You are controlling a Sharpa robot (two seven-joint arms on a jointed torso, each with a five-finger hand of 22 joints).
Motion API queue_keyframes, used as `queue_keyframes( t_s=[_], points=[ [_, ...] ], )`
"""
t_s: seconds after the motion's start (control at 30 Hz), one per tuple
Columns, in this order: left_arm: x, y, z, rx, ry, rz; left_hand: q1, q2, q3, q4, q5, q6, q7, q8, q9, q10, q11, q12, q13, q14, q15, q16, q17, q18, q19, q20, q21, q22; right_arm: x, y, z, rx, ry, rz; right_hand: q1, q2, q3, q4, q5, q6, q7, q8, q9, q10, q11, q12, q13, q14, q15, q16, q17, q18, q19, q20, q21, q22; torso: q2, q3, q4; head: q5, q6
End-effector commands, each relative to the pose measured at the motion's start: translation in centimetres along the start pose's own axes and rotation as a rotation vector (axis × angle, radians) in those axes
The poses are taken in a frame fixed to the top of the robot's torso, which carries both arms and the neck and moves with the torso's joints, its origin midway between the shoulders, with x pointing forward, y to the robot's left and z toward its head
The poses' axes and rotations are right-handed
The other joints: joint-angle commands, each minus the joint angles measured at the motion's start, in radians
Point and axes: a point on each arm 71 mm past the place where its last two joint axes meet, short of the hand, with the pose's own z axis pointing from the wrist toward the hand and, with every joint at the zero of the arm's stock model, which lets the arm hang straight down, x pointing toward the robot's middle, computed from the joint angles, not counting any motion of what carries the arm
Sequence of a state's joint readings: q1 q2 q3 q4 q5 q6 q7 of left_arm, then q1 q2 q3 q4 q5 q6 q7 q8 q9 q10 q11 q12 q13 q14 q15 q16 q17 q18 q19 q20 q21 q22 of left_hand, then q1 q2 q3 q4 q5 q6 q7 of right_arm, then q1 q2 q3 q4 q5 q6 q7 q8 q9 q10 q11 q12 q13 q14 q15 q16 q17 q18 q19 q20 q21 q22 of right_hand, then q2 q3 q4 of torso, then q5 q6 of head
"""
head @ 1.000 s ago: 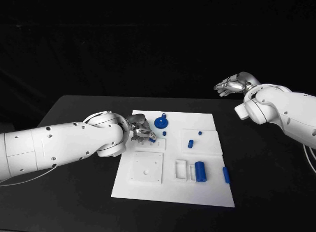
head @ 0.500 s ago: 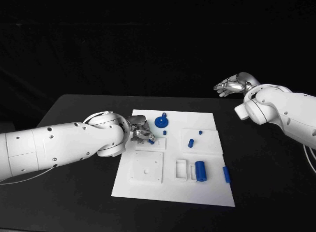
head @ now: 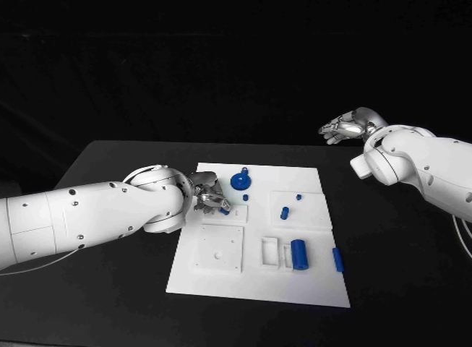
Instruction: Assemble the parts on the task board
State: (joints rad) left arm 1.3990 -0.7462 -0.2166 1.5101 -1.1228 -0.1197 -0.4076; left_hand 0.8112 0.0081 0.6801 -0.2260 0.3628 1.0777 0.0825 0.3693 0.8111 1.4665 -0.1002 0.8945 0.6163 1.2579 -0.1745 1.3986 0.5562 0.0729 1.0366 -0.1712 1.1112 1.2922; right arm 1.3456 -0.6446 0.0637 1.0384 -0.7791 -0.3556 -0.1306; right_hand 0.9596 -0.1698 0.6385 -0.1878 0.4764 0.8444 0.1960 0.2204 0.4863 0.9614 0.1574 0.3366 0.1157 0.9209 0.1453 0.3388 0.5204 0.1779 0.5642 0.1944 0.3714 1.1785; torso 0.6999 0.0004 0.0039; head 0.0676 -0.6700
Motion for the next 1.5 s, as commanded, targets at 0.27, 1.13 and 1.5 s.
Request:
queue_keyframes(
  t_s=[0.27,1.13,1.5],
  points=[
    [0.80,0.03,-0.01,-0.015,0.063,-0.002,0.015,0.004,0.007,-0.003,0.018,0.206,-0.120,0.002,0.202,-0.050,-0.044,0.006,-0.003,0.013,-0.063,0.007,-0.004,0.020,0.005,-0.103,0.002,0.001,0.25,0.02,0.00,-0.013,0.014,-0.003,-0.005,0.004,-0.005,0.002,0.009,-0.006,0.002,0.007,-0.002,0.000,0.002,-0.001,-0.003,-0.006,0.002,-0.007,-0.002,-0.005,-0.007,0.003,-0.007,0.003,0.000,0.0013,-0.0003,0.008,0.003],
    [1.13,-0.02,0.26,-0.020,0.121,-0.011,-0.026,0.040,-0.005,-0.018,0.082,0.220,-0.121,-0.005,0.196,-0.052,-0.044,0.027,-0.008,0.011,-0.058,0.030,-0.021,0.017,0.003,-0.100,0.005,0.005,0.58,-0.14,0.01,-0.010,0.021,-0.003,-0.008,0.006,-0.009,0.004,0.011,-0.006,0.002,0.009,-0.004,0.000,0.002,0.001,-0.006,-0.005,0.002,-0.007,-0.003,-0.004,-0.006,0.004,-0.008,0.004,0.000,0.0006,-0.0014,0.008,0.001],
    [1.24,-0.07,0.48,-0.028,0.147,-0.007,-0.068,0.058,-0.006,-0.009,0.046,0.229,-0.124,-0.001,0.192,-0.052,-0.047,0.042,-0.009,0.011,-0.059,0.044,-0.030,0.018,0.004,-0.100,0.007,0.007,0.60,-0.23,0.03,-0.007,0.022,-0.004,-0.008,0.006,-0.009,0.003,0.012,-0.006,0.002,0.009,-0.004,0.000,0.002,0.001,-0.007,-0.005,0.002,-0.007,-0.003,-0.004,-0.007,0.004,-0.008,0.005,0.000,0.0010,-0.0006,0.006,0.001]
  ],
)
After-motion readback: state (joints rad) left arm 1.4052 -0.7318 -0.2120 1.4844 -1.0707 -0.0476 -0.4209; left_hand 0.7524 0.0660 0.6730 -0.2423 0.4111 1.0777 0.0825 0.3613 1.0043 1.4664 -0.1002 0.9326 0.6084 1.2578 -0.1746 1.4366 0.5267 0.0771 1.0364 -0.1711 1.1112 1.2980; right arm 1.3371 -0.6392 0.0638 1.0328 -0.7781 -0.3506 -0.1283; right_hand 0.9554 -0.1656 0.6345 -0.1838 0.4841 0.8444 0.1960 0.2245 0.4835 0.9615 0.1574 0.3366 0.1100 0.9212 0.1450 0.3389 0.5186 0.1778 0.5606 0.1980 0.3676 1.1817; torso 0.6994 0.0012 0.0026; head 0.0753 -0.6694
